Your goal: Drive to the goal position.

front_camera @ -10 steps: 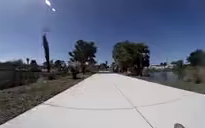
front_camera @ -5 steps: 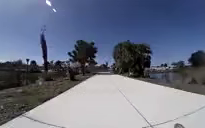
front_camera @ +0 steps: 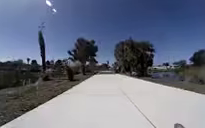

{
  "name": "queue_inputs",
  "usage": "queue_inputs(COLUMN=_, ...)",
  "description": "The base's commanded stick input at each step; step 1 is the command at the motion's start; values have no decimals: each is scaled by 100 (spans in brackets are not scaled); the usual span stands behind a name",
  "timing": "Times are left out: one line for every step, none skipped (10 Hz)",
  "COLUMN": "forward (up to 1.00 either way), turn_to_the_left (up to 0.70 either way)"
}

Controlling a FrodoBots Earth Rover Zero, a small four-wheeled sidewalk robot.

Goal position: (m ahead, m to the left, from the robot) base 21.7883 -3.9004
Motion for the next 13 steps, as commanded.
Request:
queue_inputs(forward=100, turn_to_the_left=-40)
queue_inputs(forward=100, turn_to_the_left=-40)
queue_inputs(forward=100, turn_to_the_left=-26)
queue_inputs(forward=100, turn_to_the_left=-1)
queue_inputs(forward=100, turn_to_the_left=0)
queue_inputs(forward=100, turn_to_the_left=0)
queue_inputs(forward=100, turn_to_the_left=0)
queue_inputs(forward=100, turn_to_the_left=0)
queue_inputs(forward=100, turn_to_the_left=0)
queue_inputs(forward=100, turn_to_the_left=0)
queue_inputs(forward=100, turn_to_the_left=0)
queue_inputs(forward=100, turn_to_the_left=0)
queue_inputs(forward=100, turn_to_the_left=0)
